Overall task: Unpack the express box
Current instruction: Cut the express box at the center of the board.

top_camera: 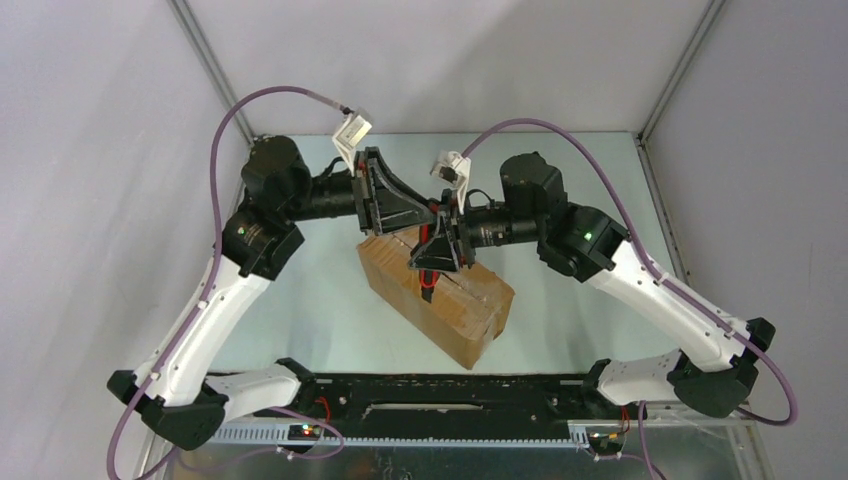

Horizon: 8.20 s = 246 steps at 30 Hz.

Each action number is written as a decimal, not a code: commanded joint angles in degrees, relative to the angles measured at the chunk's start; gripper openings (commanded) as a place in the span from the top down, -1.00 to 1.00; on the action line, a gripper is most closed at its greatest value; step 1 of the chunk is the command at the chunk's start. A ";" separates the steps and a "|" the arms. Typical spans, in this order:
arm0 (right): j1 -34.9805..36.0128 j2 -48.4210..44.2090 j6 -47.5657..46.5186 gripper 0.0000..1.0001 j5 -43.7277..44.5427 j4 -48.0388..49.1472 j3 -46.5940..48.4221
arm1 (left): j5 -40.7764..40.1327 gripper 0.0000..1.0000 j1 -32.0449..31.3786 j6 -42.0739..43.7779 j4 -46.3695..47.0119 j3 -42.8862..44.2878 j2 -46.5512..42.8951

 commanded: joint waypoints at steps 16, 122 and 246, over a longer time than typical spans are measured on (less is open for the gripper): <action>-1.45 -2.00 4.44 0.00 -3.79 10.31 -2.55 | 5.84 1.00 3.73 -9.27 15.59 -0.31 0.67; 0.75 18.43 -8.21 1.00 37.81 51.67 -9.88 | -35.97 -0.97 15.29 -9.39 -14.38 -33.82 -11.46; 9.95 8.94 -15.86 1.00 52.64 54.98 -28.84 | -36.08 -0.99 10.52 -29.53 11.79 -55.90 -29.27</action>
